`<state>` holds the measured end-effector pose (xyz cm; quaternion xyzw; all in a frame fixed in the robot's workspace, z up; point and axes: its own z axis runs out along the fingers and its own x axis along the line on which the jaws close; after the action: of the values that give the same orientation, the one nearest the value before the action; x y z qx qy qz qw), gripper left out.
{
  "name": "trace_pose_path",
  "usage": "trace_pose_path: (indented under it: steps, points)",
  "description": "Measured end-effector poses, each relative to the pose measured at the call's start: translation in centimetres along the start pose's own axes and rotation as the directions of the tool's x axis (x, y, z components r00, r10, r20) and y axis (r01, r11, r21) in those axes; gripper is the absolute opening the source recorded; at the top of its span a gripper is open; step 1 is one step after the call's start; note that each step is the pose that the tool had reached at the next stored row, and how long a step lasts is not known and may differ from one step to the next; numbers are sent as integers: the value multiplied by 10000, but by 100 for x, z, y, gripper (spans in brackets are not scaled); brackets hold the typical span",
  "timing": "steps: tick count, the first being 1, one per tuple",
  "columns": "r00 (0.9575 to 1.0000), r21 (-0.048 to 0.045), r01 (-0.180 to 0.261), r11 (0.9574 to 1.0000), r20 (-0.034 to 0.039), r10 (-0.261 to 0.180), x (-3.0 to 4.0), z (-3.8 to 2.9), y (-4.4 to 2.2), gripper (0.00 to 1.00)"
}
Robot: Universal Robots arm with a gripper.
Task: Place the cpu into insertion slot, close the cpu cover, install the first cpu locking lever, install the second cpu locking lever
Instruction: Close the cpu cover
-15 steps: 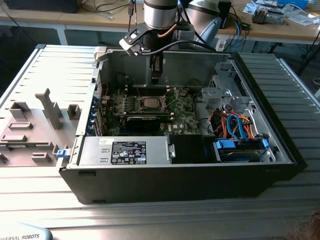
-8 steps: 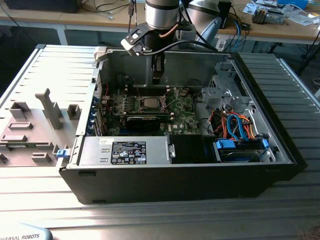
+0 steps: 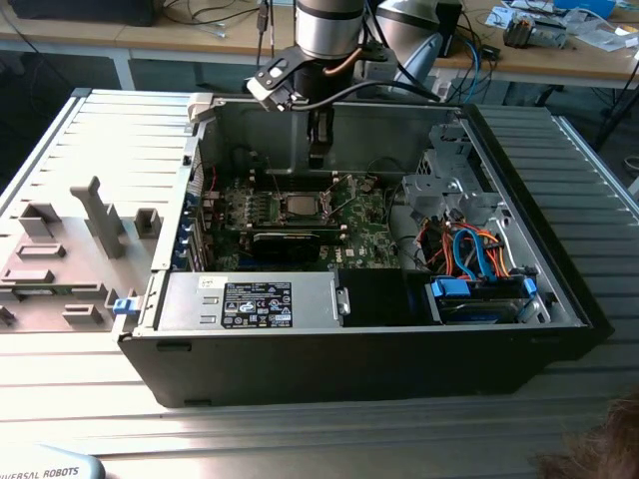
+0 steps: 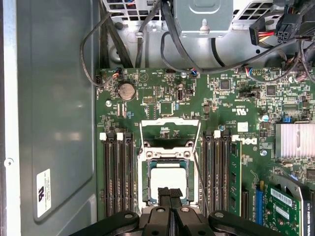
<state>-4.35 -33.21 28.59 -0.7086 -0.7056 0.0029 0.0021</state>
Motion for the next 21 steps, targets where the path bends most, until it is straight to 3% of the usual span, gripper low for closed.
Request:
trace_pose_path:
  steps: [21]
  points:
    - [10000, 0, 0, 10000, 0, 0, 1, -1, 112, 11]
